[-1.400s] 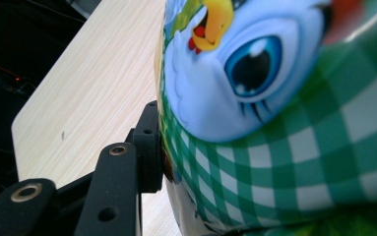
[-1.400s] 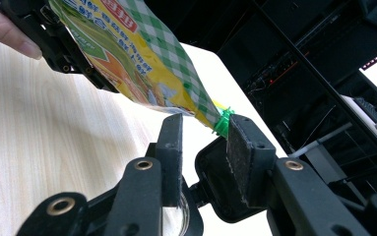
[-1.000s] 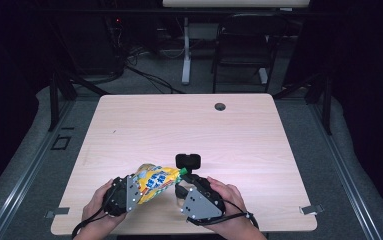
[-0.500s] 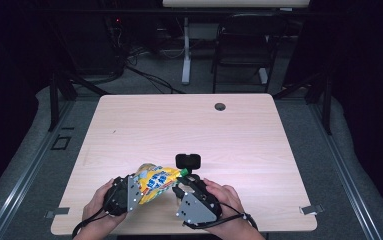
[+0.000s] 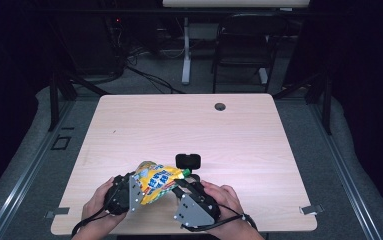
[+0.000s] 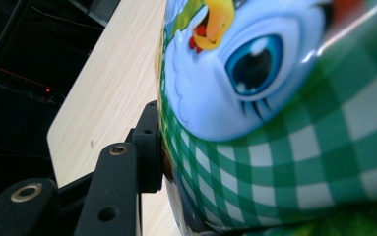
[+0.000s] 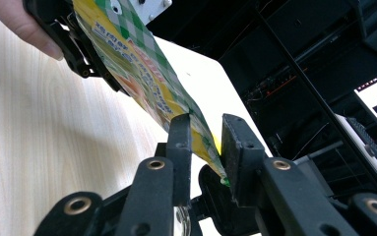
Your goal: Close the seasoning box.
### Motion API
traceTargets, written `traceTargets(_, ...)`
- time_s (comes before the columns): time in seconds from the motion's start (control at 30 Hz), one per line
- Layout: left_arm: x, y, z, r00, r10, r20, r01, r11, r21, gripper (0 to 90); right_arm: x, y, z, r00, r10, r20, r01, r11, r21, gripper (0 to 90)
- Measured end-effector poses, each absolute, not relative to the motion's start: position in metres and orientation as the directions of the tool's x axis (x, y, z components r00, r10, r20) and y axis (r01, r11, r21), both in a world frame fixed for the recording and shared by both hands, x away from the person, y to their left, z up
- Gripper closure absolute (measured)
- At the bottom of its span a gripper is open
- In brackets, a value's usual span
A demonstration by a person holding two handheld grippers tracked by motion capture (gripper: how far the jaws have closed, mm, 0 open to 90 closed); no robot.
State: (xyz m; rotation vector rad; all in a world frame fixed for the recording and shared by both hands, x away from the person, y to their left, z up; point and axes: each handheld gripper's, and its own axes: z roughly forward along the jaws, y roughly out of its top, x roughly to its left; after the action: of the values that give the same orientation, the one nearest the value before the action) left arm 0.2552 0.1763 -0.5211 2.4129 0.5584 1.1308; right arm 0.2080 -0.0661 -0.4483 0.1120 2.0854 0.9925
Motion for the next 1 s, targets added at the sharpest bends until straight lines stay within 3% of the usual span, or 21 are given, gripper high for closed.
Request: traceTargets(1.0,0.255,0.175,-0.504,0.546,0.450,0.707,0.136,-0.880,0.456,57.0,0.204,-0.069,-0.447,-0.650,0.393,-0.650,-0.263,0.687,0.678,80.9)
